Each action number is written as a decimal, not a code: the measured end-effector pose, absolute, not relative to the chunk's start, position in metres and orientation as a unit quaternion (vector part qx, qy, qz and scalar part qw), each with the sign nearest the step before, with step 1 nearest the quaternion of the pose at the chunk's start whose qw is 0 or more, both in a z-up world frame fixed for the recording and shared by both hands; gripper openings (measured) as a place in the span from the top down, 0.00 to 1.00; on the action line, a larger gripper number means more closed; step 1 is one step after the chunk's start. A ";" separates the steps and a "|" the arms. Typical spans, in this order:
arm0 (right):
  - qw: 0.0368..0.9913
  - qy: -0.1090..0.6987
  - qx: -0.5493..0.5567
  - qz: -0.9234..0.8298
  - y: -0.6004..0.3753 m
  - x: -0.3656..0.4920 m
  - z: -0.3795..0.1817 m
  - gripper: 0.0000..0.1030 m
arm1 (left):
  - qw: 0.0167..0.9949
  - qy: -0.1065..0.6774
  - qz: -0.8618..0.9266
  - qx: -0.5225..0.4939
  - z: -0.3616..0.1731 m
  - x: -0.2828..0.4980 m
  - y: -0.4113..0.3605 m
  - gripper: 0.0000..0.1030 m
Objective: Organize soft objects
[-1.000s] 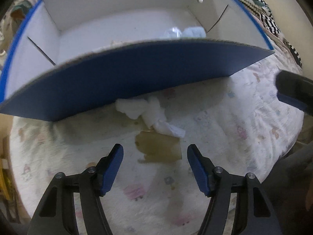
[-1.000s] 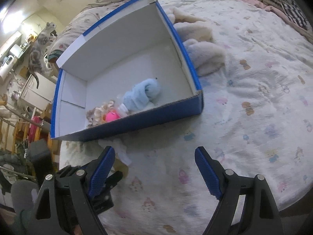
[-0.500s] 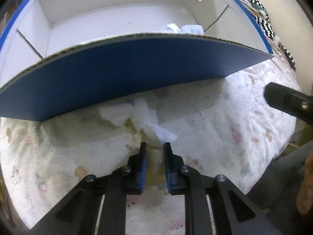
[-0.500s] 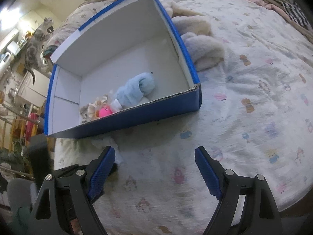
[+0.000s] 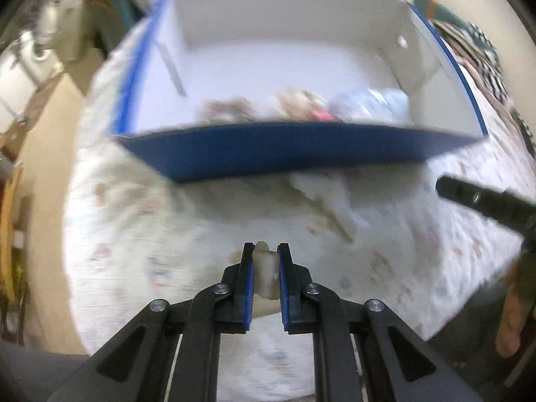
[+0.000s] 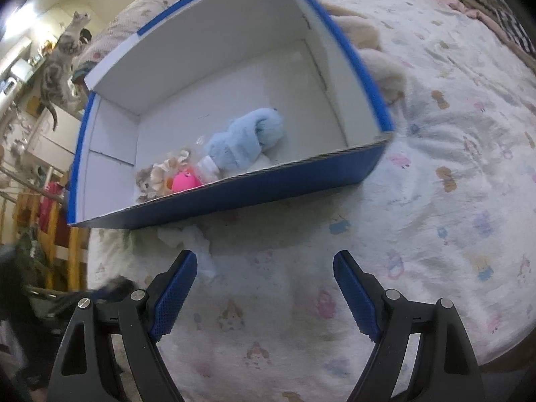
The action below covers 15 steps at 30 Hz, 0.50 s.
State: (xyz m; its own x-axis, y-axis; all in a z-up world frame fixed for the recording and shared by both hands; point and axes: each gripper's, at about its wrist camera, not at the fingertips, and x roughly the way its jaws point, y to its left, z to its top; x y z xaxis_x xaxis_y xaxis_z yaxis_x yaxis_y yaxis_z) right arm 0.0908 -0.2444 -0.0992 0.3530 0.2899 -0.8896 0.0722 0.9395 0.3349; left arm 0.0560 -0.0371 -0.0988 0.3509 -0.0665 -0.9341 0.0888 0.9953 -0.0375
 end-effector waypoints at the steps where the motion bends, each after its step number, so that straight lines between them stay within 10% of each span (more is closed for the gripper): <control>1: 0.807 0.566 0.153 0.065 -0.239 0.092 -0.100 0.14 | 0.826 0.562 -0.041 0.005 -0.094 0.055 -0.031 0.89; 8: 0.792 0.592 0.106 0.107 -0.184 0.107 -0.124 0.14 | 0.845 0.534 0.007 -0.024 -0.070 0.045 0.006 0.89; 15: 0.784 0.603 0.049 0.140 -0.142 0.116 -0.154 0.42 | 0.849 0.527 0.022 -0.025 -0.073 0.047 0.010 0.89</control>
